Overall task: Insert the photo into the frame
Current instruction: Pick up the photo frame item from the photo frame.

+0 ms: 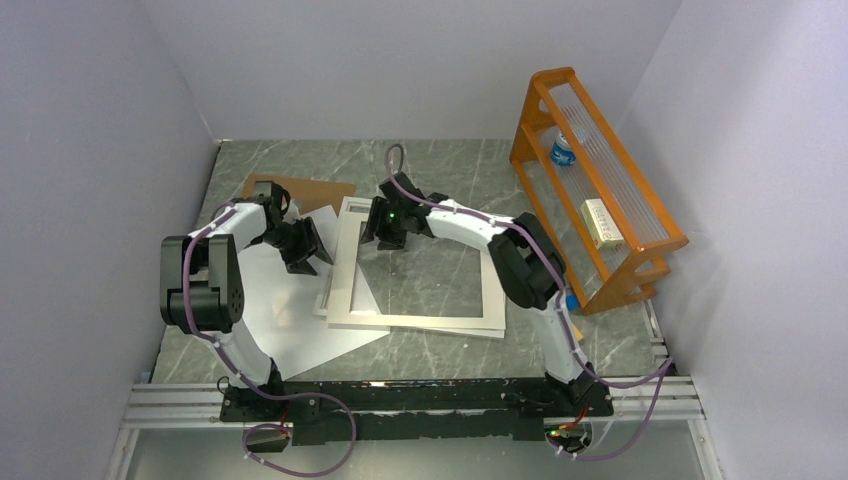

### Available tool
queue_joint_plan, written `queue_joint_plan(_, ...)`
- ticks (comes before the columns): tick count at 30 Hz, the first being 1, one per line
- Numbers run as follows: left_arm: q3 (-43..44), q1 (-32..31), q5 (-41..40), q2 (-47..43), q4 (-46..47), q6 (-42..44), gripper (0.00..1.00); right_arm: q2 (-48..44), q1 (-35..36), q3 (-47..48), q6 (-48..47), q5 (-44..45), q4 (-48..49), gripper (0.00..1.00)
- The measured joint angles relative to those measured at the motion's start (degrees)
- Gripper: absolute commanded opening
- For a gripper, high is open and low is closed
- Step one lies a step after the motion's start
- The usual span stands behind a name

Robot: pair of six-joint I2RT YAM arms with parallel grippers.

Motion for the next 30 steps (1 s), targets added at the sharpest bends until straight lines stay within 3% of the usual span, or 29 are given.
queue_joint_plan(8,0.11,0.2,0.0,1.75,-0.09,-0.11,0.48,5.42,0.02,5.97,3.32,-1.6,1.14,0.51)
queue_joint_plan(23,2.69,0.22,0.04,6.56,-0.31,0.22,0.45,8.28,0.02,6.14,4.59,-10.08,9.16,0.48)
queue_joint_plan(30,3.26,0.48,0.57,7.15,-1.09,0.63,0.47,8.59,-0.07,4.31,5.33,-14.8,16.87,0.31)
